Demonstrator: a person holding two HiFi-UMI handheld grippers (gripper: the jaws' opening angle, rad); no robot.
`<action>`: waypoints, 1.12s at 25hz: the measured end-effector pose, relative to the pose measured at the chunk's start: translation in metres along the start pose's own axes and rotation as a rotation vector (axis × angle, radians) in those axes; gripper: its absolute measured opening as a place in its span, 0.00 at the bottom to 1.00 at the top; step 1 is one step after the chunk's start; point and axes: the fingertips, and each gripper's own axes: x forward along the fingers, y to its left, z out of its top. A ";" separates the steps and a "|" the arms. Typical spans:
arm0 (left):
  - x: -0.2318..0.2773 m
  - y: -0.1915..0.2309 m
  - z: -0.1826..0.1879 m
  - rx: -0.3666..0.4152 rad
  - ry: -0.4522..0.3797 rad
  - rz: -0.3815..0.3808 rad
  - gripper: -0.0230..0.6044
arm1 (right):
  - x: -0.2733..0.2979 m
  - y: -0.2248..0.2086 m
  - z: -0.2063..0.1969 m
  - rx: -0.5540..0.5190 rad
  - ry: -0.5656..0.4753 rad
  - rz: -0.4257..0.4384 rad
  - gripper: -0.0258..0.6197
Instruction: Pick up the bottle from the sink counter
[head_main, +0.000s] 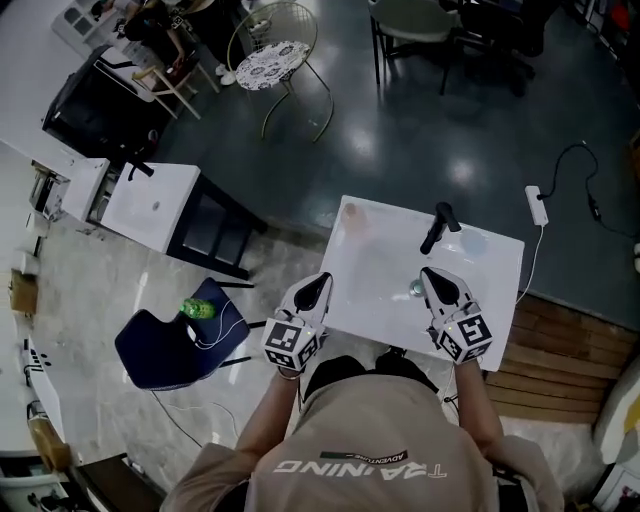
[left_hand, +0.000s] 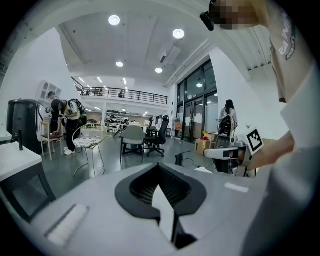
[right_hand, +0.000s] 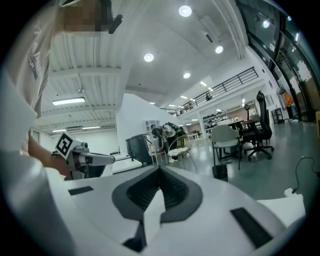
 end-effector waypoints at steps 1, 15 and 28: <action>0.003 0.003 -0.001 -0.006 0.007 0.000 0.05 | 0.005 -0.001 0.000 0.004 0.003 0.006 0.05; 0.060 0.061 -0.015 0.035 0.044 -0.088 0.05 | 0.061 0.003 0.004 0.032 0.044 -0.042 0.05; 0.139 0.091 -0.054 0.228 0.112 -0.241 0.05 | 0.105 -0.002 -0.016 0.018 0.136 -0.141 0.05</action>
